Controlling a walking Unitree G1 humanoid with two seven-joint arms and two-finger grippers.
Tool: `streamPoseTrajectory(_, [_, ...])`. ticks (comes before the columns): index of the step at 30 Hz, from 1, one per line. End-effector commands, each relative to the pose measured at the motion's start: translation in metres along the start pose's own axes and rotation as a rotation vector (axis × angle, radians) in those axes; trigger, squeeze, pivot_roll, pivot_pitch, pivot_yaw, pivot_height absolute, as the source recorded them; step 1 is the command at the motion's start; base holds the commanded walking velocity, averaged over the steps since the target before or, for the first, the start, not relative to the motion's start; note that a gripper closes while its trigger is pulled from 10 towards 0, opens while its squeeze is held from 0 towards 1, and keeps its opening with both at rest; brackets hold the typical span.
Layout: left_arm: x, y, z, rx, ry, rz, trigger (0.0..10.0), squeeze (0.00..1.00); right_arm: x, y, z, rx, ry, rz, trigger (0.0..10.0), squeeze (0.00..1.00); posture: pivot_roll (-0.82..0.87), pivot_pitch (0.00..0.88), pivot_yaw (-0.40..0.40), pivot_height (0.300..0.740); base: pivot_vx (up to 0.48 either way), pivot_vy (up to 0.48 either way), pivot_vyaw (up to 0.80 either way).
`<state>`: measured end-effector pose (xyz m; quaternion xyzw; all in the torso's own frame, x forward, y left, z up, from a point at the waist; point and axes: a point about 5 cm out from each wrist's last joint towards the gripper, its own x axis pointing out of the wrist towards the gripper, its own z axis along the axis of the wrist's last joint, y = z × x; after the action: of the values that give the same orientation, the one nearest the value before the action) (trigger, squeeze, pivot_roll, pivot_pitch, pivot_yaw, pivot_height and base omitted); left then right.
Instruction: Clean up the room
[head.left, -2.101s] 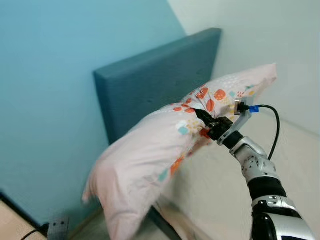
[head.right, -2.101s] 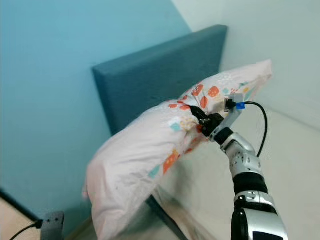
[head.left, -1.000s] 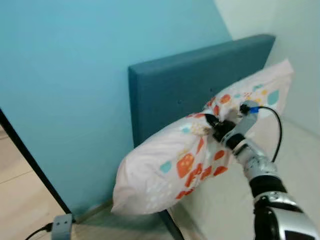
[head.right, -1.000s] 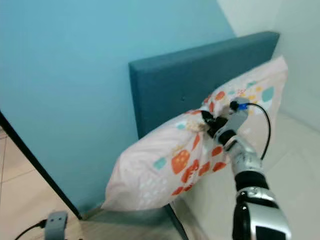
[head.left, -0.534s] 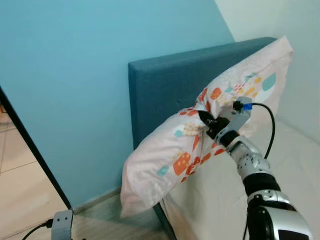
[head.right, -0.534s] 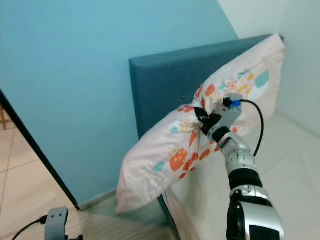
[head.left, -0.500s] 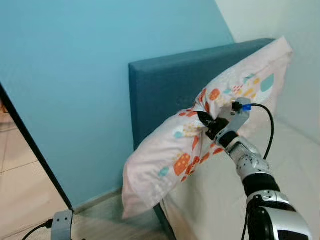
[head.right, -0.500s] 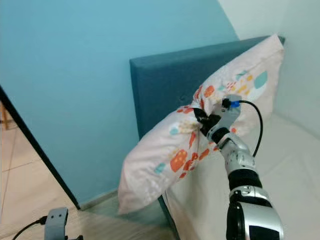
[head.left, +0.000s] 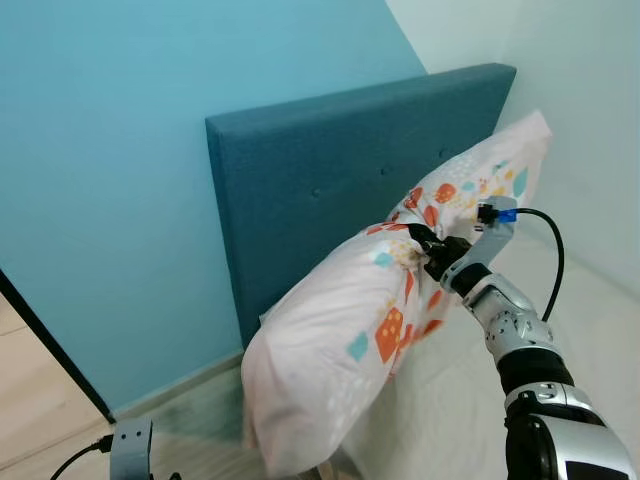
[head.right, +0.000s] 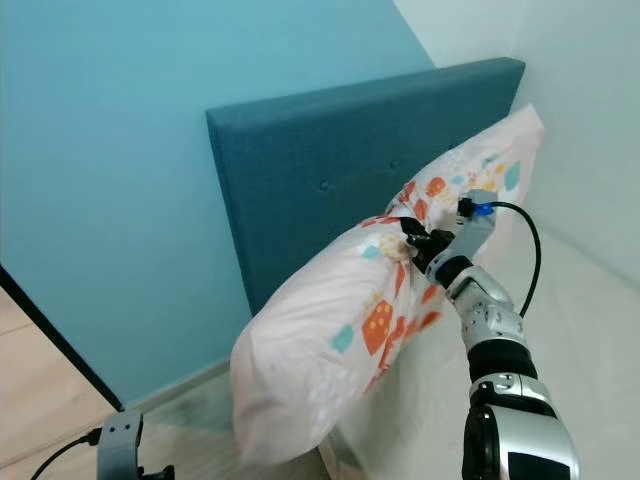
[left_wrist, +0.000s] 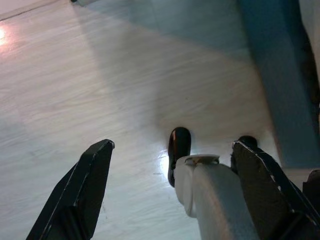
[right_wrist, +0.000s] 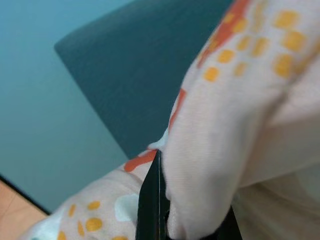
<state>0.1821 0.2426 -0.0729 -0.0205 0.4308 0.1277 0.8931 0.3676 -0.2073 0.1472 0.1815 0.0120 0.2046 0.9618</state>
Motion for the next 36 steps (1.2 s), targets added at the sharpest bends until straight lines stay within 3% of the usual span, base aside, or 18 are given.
streamPoseTrajectory(1, [0.000,0.002,-0.002,-0.003,0.003,-0.001,10.0,0.00,0.008,0.014,0.018,-0.053,-0.075,0.087,10.0,0.00,-0.02,0.000,-0.061,0.740,0.262,0.000,0.76])
streamPoseTrajectory(8, [0.000,0.001,0.000,-0.002,-0.004,-0.011,10.0,0.00,0.008,0.012,0.019,-0.003,-0.099,0.072,10.0,0.00,-0.02,0.000,-0.060,0.740,0.331,0.000,0.54])
streamPoseTrajectory(15, [0.000,0.001,0.000,0.001,-0.006,-0.014,10.0,0.00,0.008,0.013,0.020,-0.028,-0.104,0.079,10.0,0.00,-0.03,0.000,-0.056,0.740,0.371,0.000,0.00])
streamPoseTrajectory(24, [0.000,0.000,0.000,0.010,-0.006,-0.020,10.0,0.00,0.006,0.015,0.020,-0.052,-0.101,0.103,10.0,0.00,-0.03,0.000,-0.055,0.740,0.378,0.000,0.68])
streamPoseTrajectory(36, [-0.001,0.001,-0.003,0.011,0.010,-0.003,10.0,0.00,0.002,-0.006,0.027,0.011,-0.133,-0.095,10.0,0.00,-0.04,0.000,-0.056,0.740,0.280,0.000,0.10])
